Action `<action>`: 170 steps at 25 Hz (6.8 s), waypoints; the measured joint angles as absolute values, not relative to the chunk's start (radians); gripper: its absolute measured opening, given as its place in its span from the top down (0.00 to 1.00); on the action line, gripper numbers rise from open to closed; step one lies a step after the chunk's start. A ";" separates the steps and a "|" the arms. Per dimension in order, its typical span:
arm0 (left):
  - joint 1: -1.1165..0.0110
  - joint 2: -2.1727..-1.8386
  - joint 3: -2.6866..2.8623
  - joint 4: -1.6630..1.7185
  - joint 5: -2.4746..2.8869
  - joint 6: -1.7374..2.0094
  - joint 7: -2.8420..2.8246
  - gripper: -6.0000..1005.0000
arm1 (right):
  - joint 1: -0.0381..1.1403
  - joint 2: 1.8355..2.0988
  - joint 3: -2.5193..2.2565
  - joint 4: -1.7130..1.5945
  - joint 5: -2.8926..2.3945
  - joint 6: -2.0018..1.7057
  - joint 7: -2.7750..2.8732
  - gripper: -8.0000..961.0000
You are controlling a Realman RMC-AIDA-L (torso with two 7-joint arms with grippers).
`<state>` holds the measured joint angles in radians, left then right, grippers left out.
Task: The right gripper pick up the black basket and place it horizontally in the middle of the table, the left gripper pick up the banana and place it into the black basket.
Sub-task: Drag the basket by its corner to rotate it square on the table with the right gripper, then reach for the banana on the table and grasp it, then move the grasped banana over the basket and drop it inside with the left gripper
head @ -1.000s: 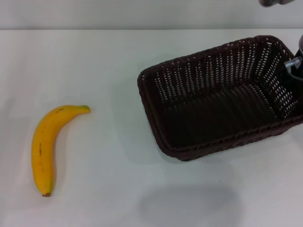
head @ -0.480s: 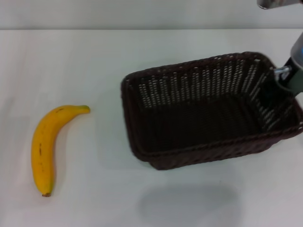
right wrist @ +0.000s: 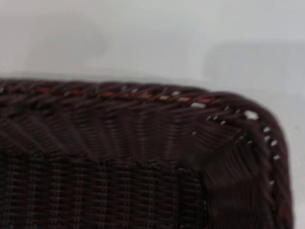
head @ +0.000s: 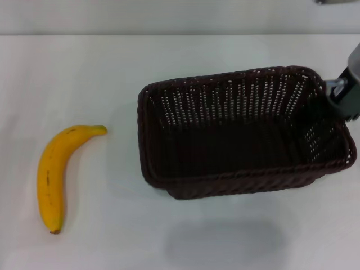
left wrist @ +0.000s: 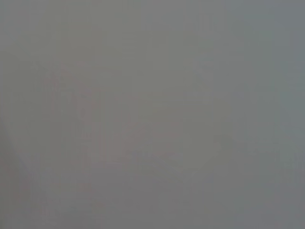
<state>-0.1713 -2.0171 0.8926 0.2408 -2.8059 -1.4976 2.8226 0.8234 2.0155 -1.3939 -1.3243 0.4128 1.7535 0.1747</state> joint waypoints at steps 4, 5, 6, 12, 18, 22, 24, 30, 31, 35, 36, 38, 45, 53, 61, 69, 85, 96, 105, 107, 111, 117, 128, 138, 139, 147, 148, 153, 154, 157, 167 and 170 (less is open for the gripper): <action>-0.167 -2.019 0.893 0.241 -2.806 -1.504 2.823 0.12 | 0.787 2.010 -1.371 -1.444 0.391 1.783 0.183 0.28; -0.166 -2.019 0.893 0.241 -2.805 -1.504 2.823 0.12 | 0.773 2.009 -1.369 -1.480 0.379 1.792 0.186 0.25; -0.165 -2.020 0.893 0.241 -2.805 -1.504 2.823 0.12 | 0.751 2.007 -1.367 -1.539 0.358 1.802 0.188 0.23; -0.164 -2.024 0.900 0.241 -2.797 -1.505 2.813 0.12 | 0.638 2.007 -1.357 -1.749 0.306 1.777 0.136 0.16; -0.164 -2.015 0.901 0.272 -2.662 -1.459 2.705 0.12 | 0.356 2.012 -1.392 -1.952 0.284 1.413 -0.032 0.17; -0.129 -1.996 0.900 0.416 -2.506 -1.335 2.442 0.12 | 0.171 2.007 -1.440 -1.911 0.320 1.022 -0.193 0.17; -0.119 -1.974 0.897 0.498 -2.390 -1.290 2.250 0.12 | 0.136 2.006 -1.455 -1.858 0.335 0.890 -0.260 0.17; -0.139 -1.904 0.894 0.694 -2.079 -1.221 1.735 0.12 | 0.125 2.005 -1.470 -1.646 0.346 0.580 -0.408 0.17; -0.146 -1.895 0.894 0.724 -2.021 -1.209 1.654 0.13 | 0.125 2.005 -1.476 -1.611 0.346 0.522 -0.421 0.17; -0.188 -1.865 0.863 0.837 -1.744 -1.184 1.305 0.13 | 0.125 2.005 -1.502 -1.497 0.350 0.318 -0.436 0.17; -0.210 -1.861 0.842 0.871 -1.648 -1.189 1.203 0.13 | 0.126 2.005 -1.514 -1.455 0.353 0.245 -0.437 0.17; -0.244 -1.859 0.813 0.922 -1.513 -1.201 1.077 0.13 | 0.131 2.005 -1.540 -1.347 0.366 0.046 -0.434 0.17; -0.350 -1.873 0.799 1.012 -1.195 -1.235 0.846 0.13 | 0.224 2.001 -1.456 -1.200 0.440 -0.047 -0.429 0.17; -0.453 -1.902 0.800 1.014 -0.917 -1.251 0.658 0.13 | 0.259 1.979 -1.423 -1.140 0.440 -0.146 -0.435 0.17; -0.576 -1.912 0.811 1.009 -0.704 -1.354 0.517 0.13 | 0.258 1.972 -1.424 -1.120 0.430 -0.181 -0.438 0.17; -0.714 -1.941 0.822 0.998 -0.507 -1.506 0.431 0.14 | 0.250 1.981 -1.426 -1.124 0.398 -0.207 -0.441 0.17; -0.788 -1.988 0.974 0.943 -0.383 -1.619 0.294 0.14 | 0.243 1.997 -1.441 -1.122 0.348 -0.236 -0.442 0.17; -0.788 -1.997 0.978 0.879 -0.380 -1.607 0.296 0.14 | 0.235 1.997 -1.454 -1.129 0.338 -0.236 -0.442 0.17; -0.793 -1.997 0.982 0.875 -0.368 -1.600 0.302 0.15 | 0.243 1.999 -1.454 -1.123 0.338 -0.236 -0.442 0.17; -0.798 -1.997 0.982 0.870 -0.363 -1.596 0.308 0.15 | 0.246 1.999 -1.454 -1.121 0.337 -0.236 -0.442 0.17; -0.817 -1.997 0.984 0.825 -0.360 -1.581 0.326 0.15 | 0.249 1.999 -1.455 -1.118 0.337 -0.236 -0.442 0.17; -0.842 -2.003 1.010 0.797 -0.359 -1.570 0.352 0.15 | 0.249 1.999 -1.456 -1.116 0.337 -0.236 -0.442 0.17; -0.853 -2.022 1.036 0.797 -0.316 -1.558 0.357 0.15 | 0.254 2.000 -1.456 -1.113 0.337 -0.236 -0.441 0.17; -0.854 -2.027 1.033 0.793 -0.317 -1.549 0.368 0.44 | 0.262 2.002 -1.468 -1.100 0.337 -0.261 -0.438 0.17; -0.854 -2.026 1.027 0.796 -0.326 -1.549 0.374 0.47 | 0.262 2.002 -1.468 -1.099 0.337 -0.261 -0.437 0.17; -0.832 -1.972 0.918 0.992 -0.404 -1.686 0.444 0.48 | 0.259 2.002 -1.467 -1.101 0.341 -0.260 -0.434 0.18; -0.831 -1.956 0.887 1.049 -0.426 -1.743 0.465 0.48 | 0.258 2.002 -1.467 -1.104 0.341 -0.259 -0.434 0.18; -0.843 -1.880 0.831 1.170 -0.559 -1.882 0.495 0.47 | 0.254 2.002 -1.465 -1.113 0.346 -0.260 -0.433 0.18; -0.848 -1.865 0.831 1.184 -0.596 -1.887 0.495 0.47 | 0.253 2.002 -1.465 -1.114 0.346 -0.260 -0.432 0.18; -0.880 -1.839 0.829 1.188 -0.686 -1.878 0.502 0.46 | 0.251 2.002 -1.466 -1.115 0.347 -0.264 -0.431 0.18; -1.066 -1.923 0.848 1.030 -0.693 -1.715 0.615 0.44 | 0.247 2.003 -1.484 -1.117 0.347 -0.330 -0.404 0.18; -1.108 -1.955 0.893 0.975 -0.689 -1.645 0.626 0.43 | 0.247 2.003 -1.485 -1.115 0.346 -0.347 -0.404 0.18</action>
<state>-1.1083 -1.9550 0.8928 0.9750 -0.6894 -1.6446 0.6256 0.2470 2.0034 -1.4845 -1.1154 0.3459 -0.3473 -0.4036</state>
